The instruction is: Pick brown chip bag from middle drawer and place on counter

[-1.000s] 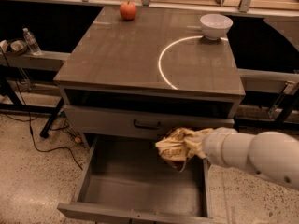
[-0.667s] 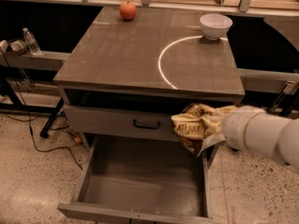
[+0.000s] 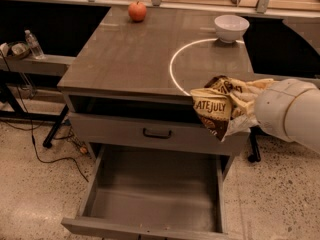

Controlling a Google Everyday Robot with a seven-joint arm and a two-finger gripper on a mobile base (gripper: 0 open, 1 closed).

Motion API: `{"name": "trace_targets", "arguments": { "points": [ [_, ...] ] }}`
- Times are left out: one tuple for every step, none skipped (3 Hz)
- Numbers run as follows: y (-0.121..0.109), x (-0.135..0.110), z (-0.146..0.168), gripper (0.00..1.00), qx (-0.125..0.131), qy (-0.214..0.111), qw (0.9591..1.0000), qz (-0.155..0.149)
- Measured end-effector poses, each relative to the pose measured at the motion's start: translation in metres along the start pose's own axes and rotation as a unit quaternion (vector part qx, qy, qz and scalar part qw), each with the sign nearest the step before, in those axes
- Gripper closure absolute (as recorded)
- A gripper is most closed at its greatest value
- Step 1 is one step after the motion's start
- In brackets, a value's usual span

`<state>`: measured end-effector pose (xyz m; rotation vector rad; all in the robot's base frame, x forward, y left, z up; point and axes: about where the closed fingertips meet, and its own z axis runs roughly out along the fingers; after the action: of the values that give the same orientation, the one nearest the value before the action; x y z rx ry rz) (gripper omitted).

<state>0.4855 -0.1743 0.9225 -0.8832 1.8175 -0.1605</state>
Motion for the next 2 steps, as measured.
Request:
{"name": "trace_targets", "arguments": {
  "points": [
    [0.0, 0.0, 0.0, 1.0, 0.0, 0.0, 1.0, 0.0],
    [-0.022, -0.033, -0.008, 1.0, 0.024, -0.024, 0.999, -0.031]
  ]
}}
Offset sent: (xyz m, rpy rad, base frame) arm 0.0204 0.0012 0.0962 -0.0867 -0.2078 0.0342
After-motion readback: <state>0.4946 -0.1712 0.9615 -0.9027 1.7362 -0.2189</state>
